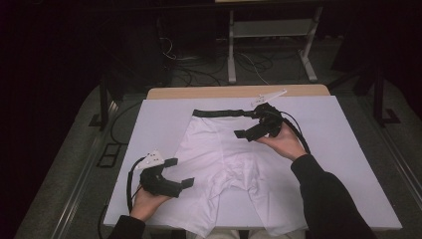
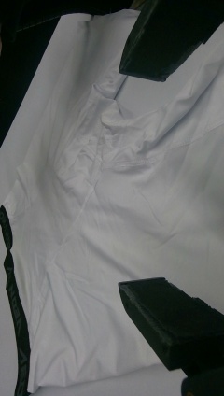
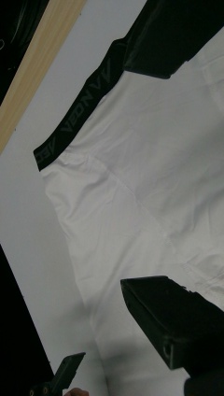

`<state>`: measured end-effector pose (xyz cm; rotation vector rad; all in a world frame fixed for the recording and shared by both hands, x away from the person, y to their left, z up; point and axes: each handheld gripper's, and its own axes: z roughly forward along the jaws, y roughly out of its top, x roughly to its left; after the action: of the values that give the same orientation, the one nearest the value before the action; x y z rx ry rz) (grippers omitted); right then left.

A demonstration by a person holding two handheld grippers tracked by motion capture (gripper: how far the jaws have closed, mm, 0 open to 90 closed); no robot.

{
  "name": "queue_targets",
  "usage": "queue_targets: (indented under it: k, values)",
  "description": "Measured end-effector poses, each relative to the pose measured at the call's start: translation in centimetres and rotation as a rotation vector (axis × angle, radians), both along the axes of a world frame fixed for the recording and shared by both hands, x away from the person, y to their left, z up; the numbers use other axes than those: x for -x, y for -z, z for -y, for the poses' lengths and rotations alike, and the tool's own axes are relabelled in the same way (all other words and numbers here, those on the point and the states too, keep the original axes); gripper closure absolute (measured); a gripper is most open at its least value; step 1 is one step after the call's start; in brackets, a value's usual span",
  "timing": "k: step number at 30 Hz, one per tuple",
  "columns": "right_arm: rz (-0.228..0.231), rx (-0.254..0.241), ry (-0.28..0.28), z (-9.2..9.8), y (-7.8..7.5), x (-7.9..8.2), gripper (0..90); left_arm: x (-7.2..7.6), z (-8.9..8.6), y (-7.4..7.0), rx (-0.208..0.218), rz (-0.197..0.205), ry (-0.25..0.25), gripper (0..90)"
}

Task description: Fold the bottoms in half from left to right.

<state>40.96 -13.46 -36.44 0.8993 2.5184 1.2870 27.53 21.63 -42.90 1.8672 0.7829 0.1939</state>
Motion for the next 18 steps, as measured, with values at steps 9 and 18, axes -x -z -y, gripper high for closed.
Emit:
queue_targets:
  k: [9,18]
  values:
    - [-0.01,0.001,-0.001,-1.3,0.3,-1.3,0.0,0.0,0.0,0.0,-0.003,-0.003,0.002,0.0]
    - [-0.015,0.012,0.0,-2.7,0.6,-2.7,0.0,-0.1,0.0,0.0,-0.002,-0.002,0.004,0.0]
